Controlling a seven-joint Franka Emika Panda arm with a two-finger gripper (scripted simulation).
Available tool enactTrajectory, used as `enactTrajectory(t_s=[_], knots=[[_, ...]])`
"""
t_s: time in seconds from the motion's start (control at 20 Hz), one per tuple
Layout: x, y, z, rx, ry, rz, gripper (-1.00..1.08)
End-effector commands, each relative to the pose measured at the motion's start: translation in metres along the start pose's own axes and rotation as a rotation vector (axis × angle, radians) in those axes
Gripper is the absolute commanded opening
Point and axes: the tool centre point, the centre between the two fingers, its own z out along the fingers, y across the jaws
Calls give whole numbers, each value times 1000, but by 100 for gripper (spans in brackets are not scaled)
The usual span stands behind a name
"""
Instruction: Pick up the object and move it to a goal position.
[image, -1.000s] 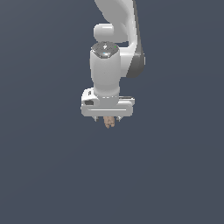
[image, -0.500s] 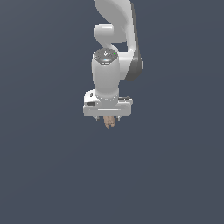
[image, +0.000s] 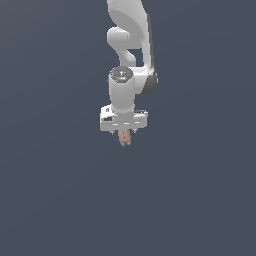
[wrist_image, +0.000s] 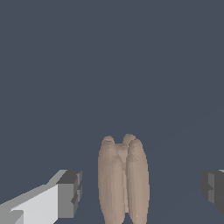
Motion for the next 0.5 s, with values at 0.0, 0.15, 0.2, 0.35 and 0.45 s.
enactTrajectory(t_s=[0.0, 0.15, 0.2, 0.35, 0.45], knots=[[-14, -2, 10, 2, -7, -20, 100], [-26, -4, 19, 3, -13, -37, 100], [-29, -4, 21, 4, -15, -41, 100], [-37, -5, 25, 5, -19, -51, 100], [-39, -5, 27, 5, -20, -55, 100]])
